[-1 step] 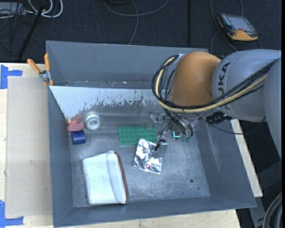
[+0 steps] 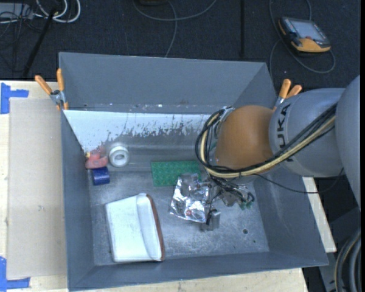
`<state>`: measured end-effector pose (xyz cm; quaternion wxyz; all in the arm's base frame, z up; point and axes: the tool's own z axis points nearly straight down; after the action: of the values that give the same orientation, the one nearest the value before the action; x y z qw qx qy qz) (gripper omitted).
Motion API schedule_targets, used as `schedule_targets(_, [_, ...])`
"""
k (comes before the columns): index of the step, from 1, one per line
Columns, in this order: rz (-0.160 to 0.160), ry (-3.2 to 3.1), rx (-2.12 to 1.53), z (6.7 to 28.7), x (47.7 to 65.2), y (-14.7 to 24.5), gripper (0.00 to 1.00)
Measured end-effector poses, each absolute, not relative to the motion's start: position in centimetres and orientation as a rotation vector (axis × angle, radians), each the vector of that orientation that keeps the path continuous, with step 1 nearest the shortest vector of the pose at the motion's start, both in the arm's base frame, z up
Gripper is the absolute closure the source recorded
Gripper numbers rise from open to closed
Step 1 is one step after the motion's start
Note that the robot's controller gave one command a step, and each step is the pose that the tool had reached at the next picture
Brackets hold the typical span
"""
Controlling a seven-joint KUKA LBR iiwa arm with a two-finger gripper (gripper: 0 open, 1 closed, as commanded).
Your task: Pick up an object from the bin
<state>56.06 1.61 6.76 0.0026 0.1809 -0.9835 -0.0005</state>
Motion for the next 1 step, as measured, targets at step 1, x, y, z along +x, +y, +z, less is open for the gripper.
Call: schedule_targets(1, [0.000, -3.030, 0.839, 10.05, 55.53, 2.52, 0.00])
